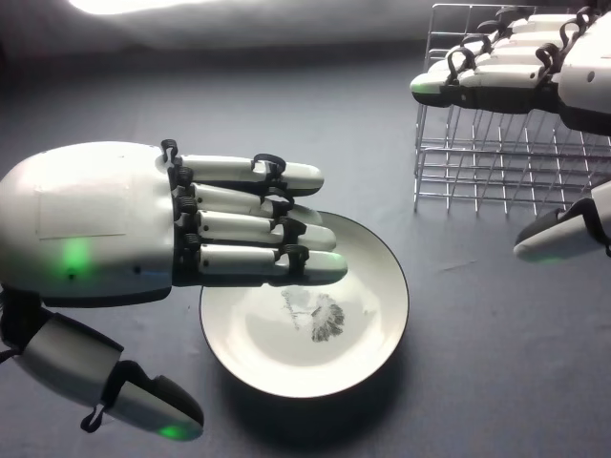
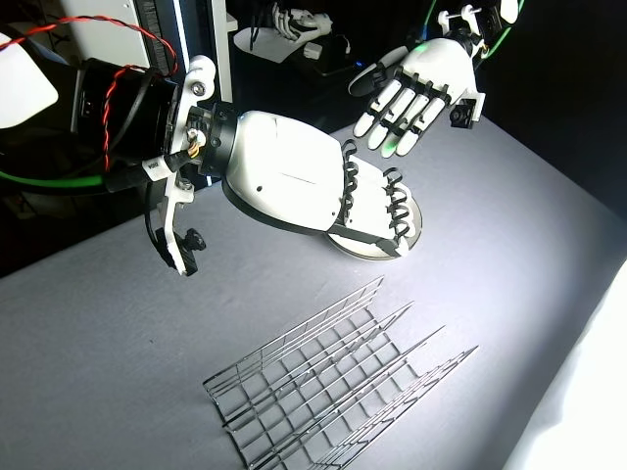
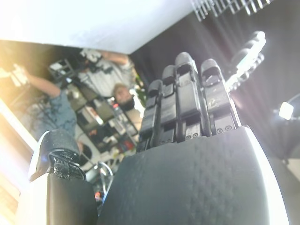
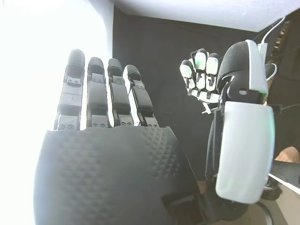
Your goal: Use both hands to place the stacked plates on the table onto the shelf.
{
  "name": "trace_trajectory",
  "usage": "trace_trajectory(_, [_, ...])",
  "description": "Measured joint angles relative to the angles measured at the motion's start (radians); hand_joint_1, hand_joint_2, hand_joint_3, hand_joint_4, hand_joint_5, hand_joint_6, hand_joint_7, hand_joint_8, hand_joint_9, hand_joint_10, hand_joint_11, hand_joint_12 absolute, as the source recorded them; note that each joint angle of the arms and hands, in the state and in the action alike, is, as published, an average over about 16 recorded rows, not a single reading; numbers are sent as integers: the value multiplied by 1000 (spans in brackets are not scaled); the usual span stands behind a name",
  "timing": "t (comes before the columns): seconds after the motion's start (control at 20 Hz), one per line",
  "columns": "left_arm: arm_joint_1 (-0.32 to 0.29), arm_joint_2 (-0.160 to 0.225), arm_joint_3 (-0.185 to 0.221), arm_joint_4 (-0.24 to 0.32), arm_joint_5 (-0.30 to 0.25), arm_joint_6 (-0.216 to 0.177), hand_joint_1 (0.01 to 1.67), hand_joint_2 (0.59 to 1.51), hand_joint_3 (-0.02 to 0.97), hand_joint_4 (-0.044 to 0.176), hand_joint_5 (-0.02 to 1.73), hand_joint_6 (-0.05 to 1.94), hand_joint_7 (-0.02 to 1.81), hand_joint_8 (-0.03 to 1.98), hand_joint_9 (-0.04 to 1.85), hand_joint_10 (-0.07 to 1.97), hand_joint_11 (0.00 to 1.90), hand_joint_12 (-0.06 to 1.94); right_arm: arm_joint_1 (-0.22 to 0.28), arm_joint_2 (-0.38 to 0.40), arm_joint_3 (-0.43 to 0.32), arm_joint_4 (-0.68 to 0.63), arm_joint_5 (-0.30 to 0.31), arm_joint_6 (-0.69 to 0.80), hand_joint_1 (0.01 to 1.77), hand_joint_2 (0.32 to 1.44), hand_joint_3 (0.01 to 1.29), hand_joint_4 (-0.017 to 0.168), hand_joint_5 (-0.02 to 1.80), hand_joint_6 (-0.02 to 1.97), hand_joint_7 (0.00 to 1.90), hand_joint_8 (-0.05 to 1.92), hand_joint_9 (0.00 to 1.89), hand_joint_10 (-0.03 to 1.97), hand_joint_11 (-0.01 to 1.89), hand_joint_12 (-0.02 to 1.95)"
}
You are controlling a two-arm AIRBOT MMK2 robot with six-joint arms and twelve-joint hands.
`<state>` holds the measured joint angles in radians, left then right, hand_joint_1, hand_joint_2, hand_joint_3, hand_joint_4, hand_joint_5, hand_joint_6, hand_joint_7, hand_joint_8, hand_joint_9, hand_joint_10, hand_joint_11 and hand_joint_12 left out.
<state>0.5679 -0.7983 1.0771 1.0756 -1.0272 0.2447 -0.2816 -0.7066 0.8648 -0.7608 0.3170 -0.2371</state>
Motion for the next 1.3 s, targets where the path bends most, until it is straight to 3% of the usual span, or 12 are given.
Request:
trace_trajectory(0.3, [0,2,5,13,-7,-15,38,1203,36,6,84,9,72,18,64,9,20,10,-4,0,3,-2,-1,0,154,1219,34,-1,147,27,154,21,144,25,20,468])
trace_trajectory(0.6, [-26,4,19,73,-20,-67,26,1233,12,6,81,6,53,19,20,5,15,10,-11,0,7,-4,1,0,24,1289,20,-1,154,25,163,17,148,18,20,440])
trace_trajectory(0.9, [-95,-15,65,219,-50,-142,22,1234,4,4,87,4,60,19,19,4,16,10,-22,0,10,-6,8,-1,18,1299,16,-1,143,22,155,13,140,10,20,414])
trace_trajectory(1.3, [-174,-86,182,455,-95,-241,17,1222,4,2,84,4,54,18,19,5,16,10,-33,0,10,-18,23,-2,18,1278,16,-1,119,22,131,12,117,10,19,345])
